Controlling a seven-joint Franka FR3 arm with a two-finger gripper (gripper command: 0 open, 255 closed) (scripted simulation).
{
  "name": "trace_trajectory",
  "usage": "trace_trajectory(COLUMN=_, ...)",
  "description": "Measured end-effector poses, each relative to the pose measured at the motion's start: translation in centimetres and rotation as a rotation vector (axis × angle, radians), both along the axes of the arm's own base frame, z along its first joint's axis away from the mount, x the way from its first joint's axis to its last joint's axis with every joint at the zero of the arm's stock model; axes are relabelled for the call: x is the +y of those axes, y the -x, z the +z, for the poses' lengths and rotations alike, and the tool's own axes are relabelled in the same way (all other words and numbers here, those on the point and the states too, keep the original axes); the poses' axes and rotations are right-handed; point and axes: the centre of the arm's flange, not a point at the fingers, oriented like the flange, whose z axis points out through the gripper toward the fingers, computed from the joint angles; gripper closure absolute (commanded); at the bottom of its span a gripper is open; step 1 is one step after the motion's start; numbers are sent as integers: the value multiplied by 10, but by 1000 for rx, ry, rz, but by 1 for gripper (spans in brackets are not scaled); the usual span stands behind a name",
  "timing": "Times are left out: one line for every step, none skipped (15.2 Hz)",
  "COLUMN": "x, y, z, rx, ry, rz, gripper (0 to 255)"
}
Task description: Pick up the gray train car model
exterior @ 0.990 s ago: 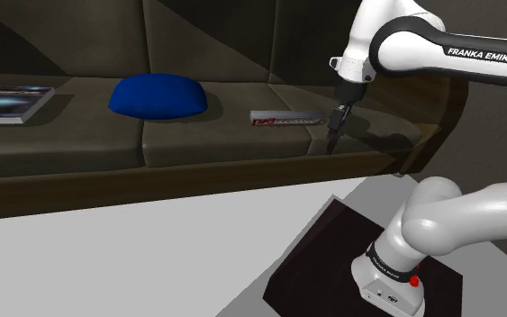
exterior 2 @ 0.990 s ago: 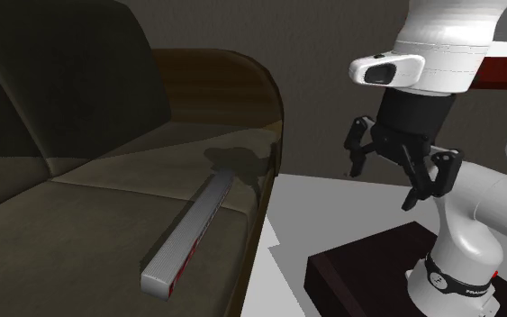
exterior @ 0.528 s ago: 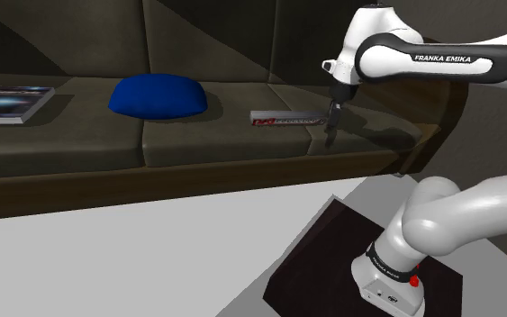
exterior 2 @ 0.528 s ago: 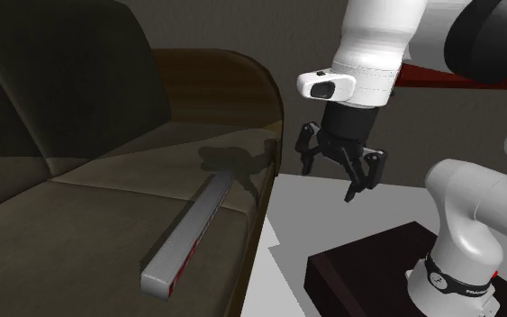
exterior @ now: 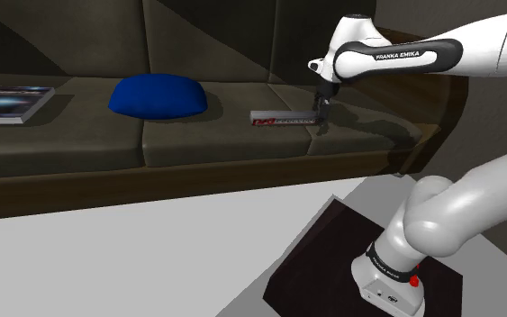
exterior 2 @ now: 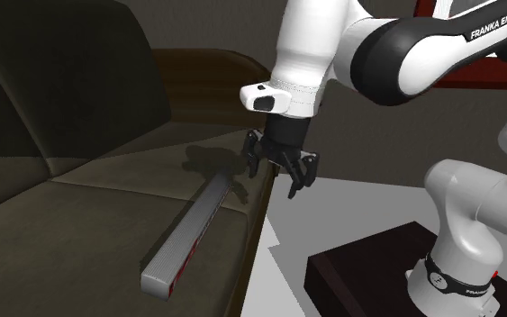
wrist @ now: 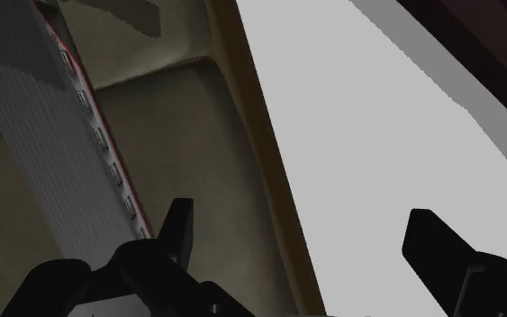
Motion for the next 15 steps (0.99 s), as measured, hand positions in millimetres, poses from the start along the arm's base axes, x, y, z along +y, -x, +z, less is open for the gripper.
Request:
trace_trajectory(x=-9, y=-7, z=-2, rx=-4, ry=4, rz=32, gripper=0)
trace_trajectory(x=-17, y=-16, z=-2, rx=-8, ry=8, rz=64, gripper=0)
trace_trajectory(x=-24, y=-25, z=-4, rx=-12, ry=12, rz=97, gripper=0)
trace_trajectory(x=-30, y=-35, z=-6, rx=-17, ry=17, rz=129, gripper=0)
trace_trajectory(x=-36, y=-46, z=-7, rx=-21, ry=21, rz=162, gripper=0)
trace_trajectory(x=-43, y=-57, z=-9, rx=-25, ry=26, rz=194, gripper=0)
trace_trajectory(x=-49, y=-70, z=-14, rx=-29, ry=31, rz=226, gripper=0)
trace_trajectory(x=-53, y=-78, z=-16, rx=-32, ry=34, rz=259, gripper=0)
trace_trajectory(x=-57, y=-89, z=-19, rx=-37, ry=39, rz=291, gripper=0)
trace_trajectory(x=-62, y=-101, z=-21, rx=-40, ry=44, rz=324, gripper=0)
trace_trajectory(x=-64, y=-107, z=-23, rx=-43, ry=47, rz=348, gripper=0)
trace_trajectory(x=-65, y=-112, z=-26, rx=-45, ry=49, rz=361, gripper=0)
trace_trajectory(x=-67, y=-114, z=-29, rx=-45, ry=50, rz=368, gripper=0)
trace_trajectory(x=-68, y=-115, z=-35, rx=-46, ry=51, rz=371, gripper=0)
trace_trajectory(x=-68, y=-115, z=-40, rx=-46, ry=51, rz=372, gripper=0)
